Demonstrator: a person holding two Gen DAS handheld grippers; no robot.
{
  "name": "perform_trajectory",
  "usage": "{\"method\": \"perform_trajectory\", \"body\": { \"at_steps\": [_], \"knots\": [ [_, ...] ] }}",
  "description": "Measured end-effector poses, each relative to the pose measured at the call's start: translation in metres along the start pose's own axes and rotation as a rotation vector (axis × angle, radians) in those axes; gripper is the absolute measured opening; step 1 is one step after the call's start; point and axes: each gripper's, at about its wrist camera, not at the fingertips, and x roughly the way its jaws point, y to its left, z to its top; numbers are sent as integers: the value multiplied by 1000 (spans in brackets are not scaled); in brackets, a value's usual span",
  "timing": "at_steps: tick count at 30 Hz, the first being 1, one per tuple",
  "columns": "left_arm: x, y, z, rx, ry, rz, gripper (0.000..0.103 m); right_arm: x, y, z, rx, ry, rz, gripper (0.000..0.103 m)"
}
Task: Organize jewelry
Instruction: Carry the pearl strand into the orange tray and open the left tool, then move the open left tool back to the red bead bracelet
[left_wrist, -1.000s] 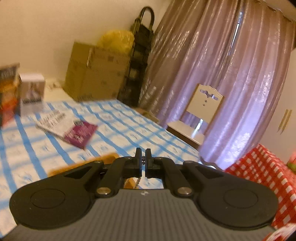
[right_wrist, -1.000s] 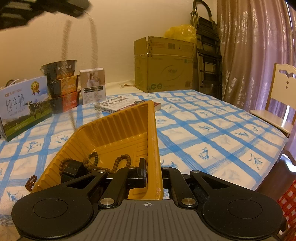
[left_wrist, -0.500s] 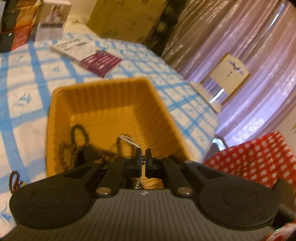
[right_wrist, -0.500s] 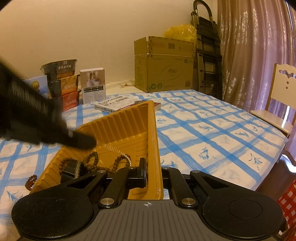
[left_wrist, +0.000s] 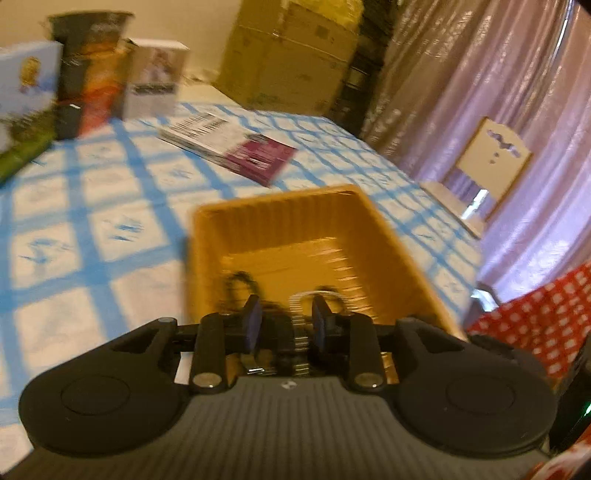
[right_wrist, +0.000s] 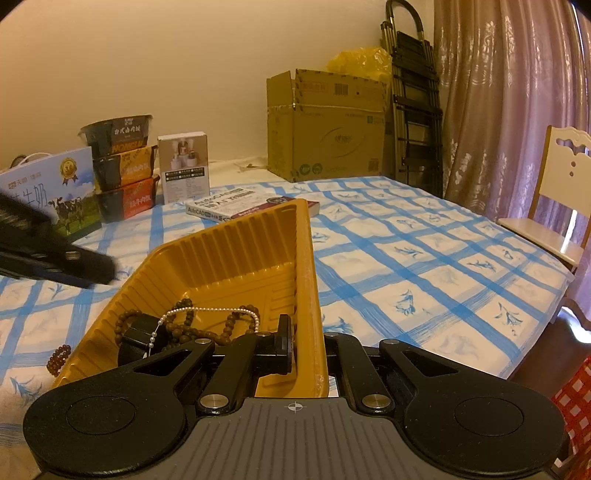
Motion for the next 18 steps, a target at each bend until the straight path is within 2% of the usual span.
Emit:
{"method": "perform_trajectory", "body": {
  "at_steps": [6,11,18],
  "knots": [
    [-30,43,-15,-13,-5,149,26,0,0,0,-2,0,-1,5],
    [-40,73,-33,-5,28,258,26,0,-1,1,-6,0,-1,5],
    [-36,86,-57,-1,84,298,26,-1,-2,2,-13,2,-4,5]
  ]
}}
